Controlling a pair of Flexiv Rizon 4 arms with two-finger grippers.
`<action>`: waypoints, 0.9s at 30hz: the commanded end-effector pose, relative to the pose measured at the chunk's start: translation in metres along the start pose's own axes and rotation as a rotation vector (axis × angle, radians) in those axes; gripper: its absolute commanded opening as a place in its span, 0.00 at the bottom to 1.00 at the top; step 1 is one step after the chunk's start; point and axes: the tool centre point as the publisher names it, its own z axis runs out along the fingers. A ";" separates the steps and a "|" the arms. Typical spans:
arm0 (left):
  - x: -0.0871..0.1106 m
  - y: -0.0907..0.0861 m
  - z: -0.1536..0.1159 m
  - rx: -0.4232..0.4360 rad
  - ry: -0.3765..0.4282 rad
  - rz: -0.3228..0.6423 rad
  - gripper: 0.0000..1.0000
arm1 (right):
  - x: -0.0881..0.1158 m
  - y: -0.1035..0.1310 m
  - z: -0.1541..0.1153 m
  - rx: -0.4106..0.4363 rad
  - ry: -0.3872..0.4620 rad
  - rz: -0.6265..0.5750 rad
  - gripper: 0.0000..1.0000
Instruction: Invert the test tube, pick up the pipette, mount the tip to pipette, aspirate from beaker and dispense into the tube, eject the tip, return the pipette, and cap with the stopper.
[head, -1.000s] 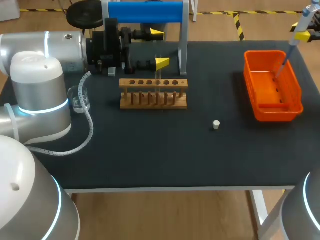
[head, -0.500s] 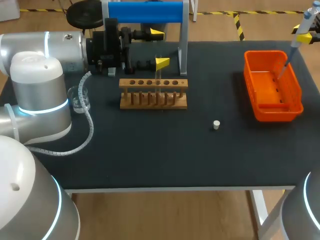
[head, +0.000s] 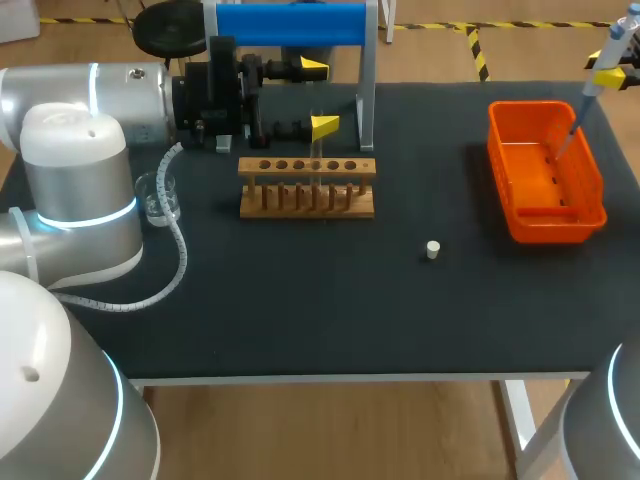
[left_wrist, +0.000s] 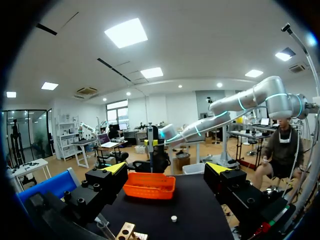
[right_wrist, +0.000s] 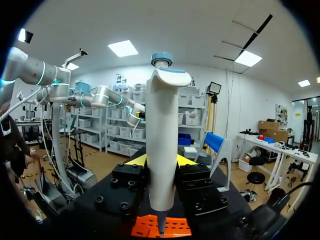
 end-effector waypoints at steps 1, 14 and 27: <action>0.000 0.001 0.001 0.002 -0.002 0.001 1.00 | -0.001 0.000 -0.001 0.001 0.003 0.000 0.00; -0.005 -0.022 0.035 -0.035 -0.042 0.022 1.00 | -0.001 0.000 -0.001 0.001 0.003 0.000 0.00; -0.020 -0.054 0.133 -0.090 -0.108 -0.010 1.00 | -0.001 0.000 -0.001 0.001 0.003 0.000 0.00</action>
